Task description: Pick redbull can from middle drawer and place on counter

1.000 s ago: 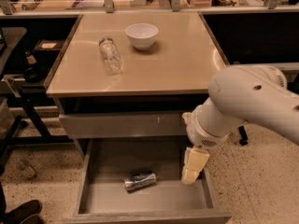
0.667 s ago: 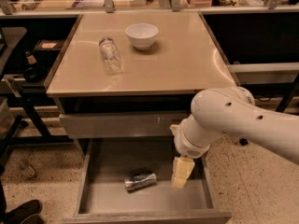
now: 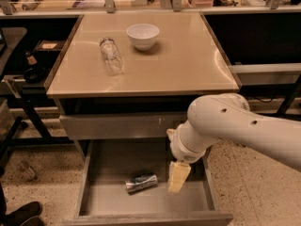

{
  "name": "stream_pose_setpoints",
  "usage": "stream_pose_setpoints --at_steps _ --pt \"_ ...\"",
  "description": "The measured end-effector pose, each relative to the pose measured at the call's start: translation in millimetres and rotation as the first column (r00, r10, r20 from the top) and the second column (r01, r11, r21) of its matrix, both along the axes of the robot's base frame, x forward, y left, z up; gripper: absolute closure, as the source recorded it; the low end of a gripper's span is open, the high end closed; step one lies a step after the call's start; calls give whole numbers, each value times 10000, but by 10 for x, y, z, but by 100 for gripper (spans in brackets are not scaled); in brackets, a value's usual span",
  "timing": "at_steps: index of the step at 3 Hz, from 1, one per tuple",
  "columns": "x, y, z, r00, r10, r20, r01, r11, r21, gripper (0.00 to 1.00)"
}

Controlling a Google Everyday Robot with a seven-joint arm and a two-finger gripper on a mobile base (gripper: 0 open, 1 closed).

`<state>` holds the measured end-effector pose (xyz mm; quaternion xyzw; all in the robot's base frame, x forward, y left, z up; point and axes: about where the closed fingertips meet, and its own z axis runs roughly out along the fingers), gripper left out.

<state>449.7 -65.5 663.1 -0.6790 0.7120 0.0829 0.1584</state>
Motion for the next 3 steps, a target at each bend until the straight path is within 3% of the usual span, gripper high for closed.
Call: stream_pose_setpoints --at_steps 1,2,3 --pt "142 343 -507 9994 322 85 -328 9956 879 0" --pt "138 360 -550 9993 347 123 -356 9964 774 0" --pt "191 393 -803 9980 483 397 -515 9950 851 0"
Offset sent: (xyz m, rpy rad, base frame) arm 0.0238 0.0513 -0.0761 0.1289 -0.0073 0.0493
